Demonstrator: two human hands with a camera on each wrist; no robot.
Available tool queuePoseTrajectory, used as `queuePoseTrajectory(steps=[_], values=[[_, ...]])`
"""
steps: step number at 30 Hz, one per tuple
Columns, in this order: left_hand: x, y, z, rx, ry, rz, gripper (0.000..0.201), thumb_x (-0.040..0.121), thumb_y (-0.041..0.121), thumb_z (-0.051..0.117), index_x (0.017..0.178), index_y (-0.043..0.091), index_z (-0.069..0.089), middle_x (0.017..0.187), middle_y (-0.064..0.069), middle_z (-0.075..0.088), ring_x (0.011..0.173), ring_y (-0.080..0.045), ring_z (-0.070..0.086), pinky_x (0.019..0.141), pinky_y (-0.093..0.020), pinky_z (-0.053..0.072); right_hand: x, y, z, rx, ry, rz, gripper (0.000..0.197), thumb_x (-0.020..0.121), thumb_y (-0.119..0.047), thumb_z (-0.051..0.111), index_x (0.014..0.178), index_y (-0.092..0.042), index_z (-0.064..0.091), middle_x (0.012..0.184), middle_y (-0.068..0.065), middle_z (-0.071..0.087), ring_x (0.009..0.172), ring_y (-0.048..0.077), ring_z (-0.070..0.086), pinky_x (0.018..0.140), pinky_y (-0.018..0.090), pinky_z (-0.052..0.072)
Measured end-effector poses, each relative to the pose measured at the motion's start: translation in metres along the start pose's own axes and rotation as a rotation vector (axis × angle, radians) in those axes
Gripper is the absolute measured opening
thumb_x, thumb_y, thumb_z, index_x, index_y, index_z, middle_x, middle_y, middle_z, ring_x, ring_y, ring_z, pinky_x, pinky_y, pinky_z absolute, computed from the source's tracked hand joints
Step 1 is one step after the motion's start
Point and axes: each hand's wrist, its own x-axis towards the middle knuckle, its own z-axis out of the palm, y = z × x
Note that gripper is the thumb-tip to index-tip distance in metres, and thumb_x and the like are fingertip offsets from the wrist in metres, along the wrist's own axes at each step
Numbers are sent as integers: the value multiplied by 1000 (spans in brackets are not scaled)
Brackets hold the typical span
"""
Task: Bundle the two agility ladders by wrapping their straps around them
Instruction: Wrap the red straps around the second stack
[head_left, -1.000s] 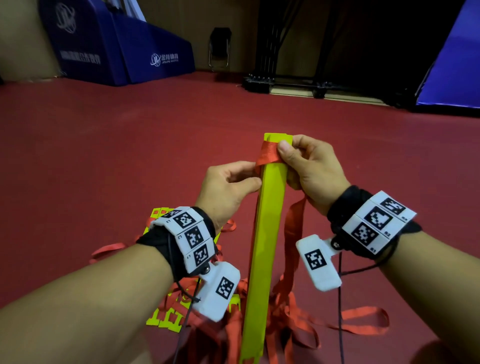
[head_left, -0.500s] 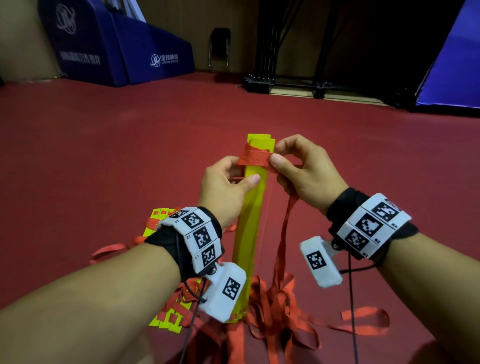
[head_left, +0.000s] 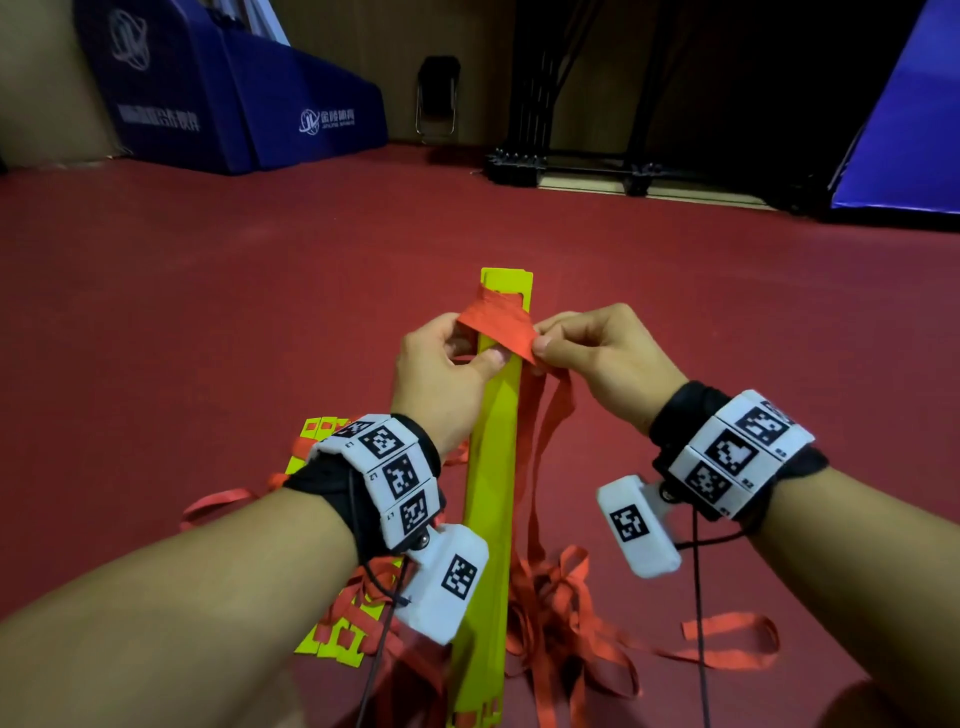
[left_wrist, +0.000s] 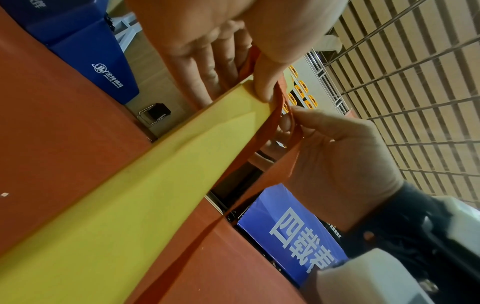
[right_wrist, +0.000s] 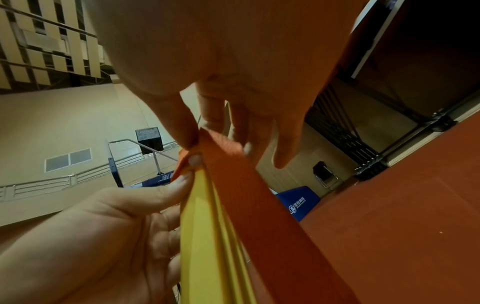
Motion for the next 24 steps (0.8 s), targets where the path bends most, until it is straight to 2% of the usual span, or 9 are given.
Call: queuePoseTrajectory(steps=[2, 4, 6, 8, 12, 14, 16, 19, 24], values=[[0, 0, 0, -4, -17, -14, 25, 70, 28, 72, 93, 20, 73, 85, -1, 78, 87, -29, 74, 81, -55, 59, 0, -2, -1, 1, 35, 6, 24, 88, -20, 68, 65, -13, 69, 77, 5, 73, 68, 31, 60, 69, 46, 48], [1, 0, 0, -18, -25, -19, 25, 71, 28, 72, 94, 20, 73, 86, -2, 78, 88, -28, 75, 84, -54, 59, -1, -4, -3, 76, 76, -10, 18, 91, -7, 68, 76, -11, 60, 72, 14, 69, 62, 26, 59, 63, 40, 46], [2, 0, 0, -35, -31, -29, 21, 72, 26, 71, 93, 20, 73, 87, -2, 78, 86, -24, 74, 87, -50, 59, 0, -5, -4, 123, 98, -23, 22, 91, 2, 66, 85, -14, 51, 67, 7, 64, 63, 23, 57, 61, 34, 44], [2, -1, 0, -55, -49, -35, 14, 80, 17, 73, 93, 21, 71, 84, 2, 77, 81, -16, 70, 85, -41, 57, 2, -3, -4, 65, 63, -52, 19, 95, -1, 63, 91, -18, 56, 69, -1, 61, 69, 22, 56, 66, 37, 47], [3, -3, 1, -81, -91, -37, 27, 92, -5, 64, 100, 20, 69, 77, 13, 73, 76, -6, 66, 78, -28, 52, 0, -6, -3, 0, -15, -80, 11, 93, -22, 61, 83, -23, 63, 75, 3, 56, 72, 20, 52, 72, 51, 51], [3, -2, 0, -90, -97, -46, 28, 92, -5, 64, 99, 21, 69, 78, 12, 73, 79, -10, 66, 80, -31, 53, -1, -9, -5, 54, 10, -60, 9, 86, -27, 63, 79, -22, 60, 72, 3, 58, 70, 20, 50, 63, 41, 43], [2, 0, 0, -112, -102, -55, 25, 85, -1, 66, 99, 20, 71, 88, 5, 76, 87, -17, 70, 86, -38, 54, 0, -8, -7, 116, 34, -51, 11, 83, -27, 64, 76, -20, 59, 71, 5, 65, 70, 20, 52, 66, 33, 40], [1, 2, -1, -130, -107, -66, 35, 70, 7, 60, 100, 20, 73, 92, -1, 77, 87, -20, 70, 82, -41, 54, 0, -3, -8, 3, -3, -60, 18, 87, -32, 64, 75, -18, 64, 84, 23, 70, 73, 21, 54, 72, 36, 41], [1, 2, 0, -131, -103, -88, 36, 70, 10, 60, 99, 24, 75, 94, -3, 77, 96, -28, 73, 91, -56, 56, 0, 5, -5, -95, 5, -78, 14, 92, -19, 69, 78, -22, 67, 75, 4, 69, 70, 14, 60, 70, 38, 49]])
